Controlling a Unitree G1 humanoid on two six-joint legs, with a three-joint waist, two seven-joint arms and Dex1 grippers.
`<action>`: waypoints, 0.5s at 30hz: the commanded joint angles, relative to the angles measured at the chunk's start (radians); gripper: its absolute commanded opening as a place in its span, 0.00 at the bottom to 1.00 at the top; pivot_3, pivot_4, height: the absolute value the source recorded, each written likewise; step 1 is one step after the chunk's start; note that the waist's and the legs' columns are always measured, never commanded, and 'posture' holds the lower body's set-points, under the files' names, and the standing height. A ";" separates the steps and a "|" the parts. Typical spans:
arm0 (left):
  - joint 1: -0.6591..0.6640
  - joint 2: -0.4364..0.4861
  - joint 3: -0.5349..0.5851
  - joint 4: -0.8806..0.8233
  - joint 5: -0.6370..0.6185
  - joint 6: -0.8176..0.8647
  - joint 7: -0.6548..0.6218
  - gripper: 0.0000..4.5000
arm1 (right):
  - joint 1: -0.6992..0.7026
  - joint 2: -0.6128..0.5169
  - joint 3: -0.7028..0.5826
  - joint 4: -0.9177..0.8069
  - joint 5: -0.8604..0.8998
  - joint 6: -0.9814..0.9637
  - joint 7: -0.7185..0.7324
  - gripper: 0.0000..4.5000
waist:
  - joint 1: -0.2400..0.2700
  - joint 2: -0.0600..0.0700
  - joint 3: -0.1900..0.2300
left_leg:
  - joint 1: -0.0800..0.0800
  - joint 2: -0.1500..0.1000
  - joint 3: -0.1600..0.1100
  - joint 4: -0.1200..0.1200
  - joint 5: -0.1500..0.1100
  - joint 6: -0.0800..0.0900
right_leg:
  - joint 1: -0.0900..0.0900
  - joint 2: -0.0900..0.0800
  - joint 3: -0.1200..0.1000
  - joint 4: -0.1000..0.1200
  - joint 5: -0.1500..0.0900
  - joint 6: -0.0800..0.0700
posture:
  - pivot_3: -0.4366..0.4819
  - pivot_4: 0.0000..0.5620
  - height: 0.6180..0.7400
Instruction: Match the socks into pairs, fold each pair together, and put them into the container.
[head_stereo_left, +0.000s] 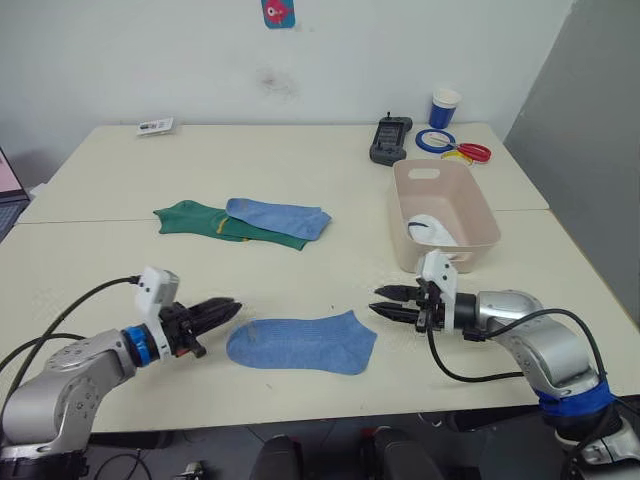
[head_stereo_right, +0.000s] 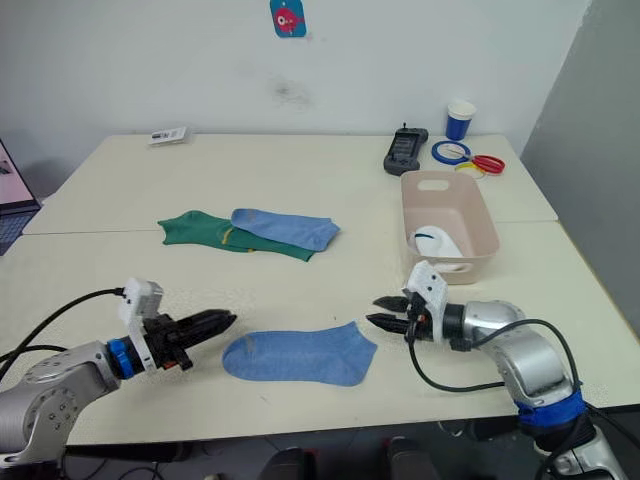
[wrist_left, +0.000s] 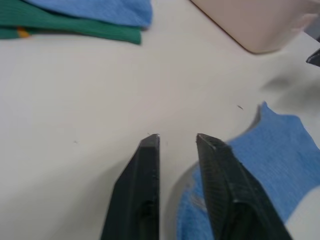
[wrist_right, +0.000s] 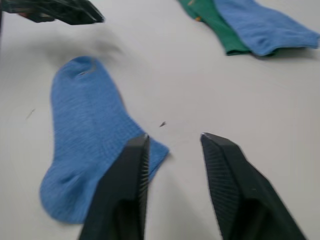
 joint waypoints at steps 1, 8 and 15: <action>-0.060 -0.050 0.046 -0.065 -0.037 -0.037 0.084 0.55 | -0.063 0.062 0.063 0.030 -0.122 -0.069 -0.126 0.67 | 0.000 0.000 0.000 | 0.000 0.000 0.000 0.000 0.000 0.000 | 0.000 0.000 0.000 0.000 0.000 0.000 | 0.48 0.27 1.00; -0.182 -0.121 -0.043 -0.029 0.062 -0.136 0.171 0.99 | -0.349 0.293 0.109 0.496 -0.243 -0.202 -0.249 1.00 | -0.001 0.000 0.000 | 0.000 0.000 0.000 0.000 0.000 0.000 | 0.000 0.004 0.001 0.000 0.001 0.000 | 0.48 0.27 1.00; -0.198 -0.161 -0.108 0.008 0.170 -0.261 0.206 0.99 | -0.685 0.493 -0.049 1.210 -0.209 -0.356 -0.354 1.00 | -0.002 0.000 0.000 | -0.002 0.000 0.001 0.001 0.000 0.000 | -0.001 0.003 0.001 0.000 0.004 -0.005 | 0.48 0.27 1.00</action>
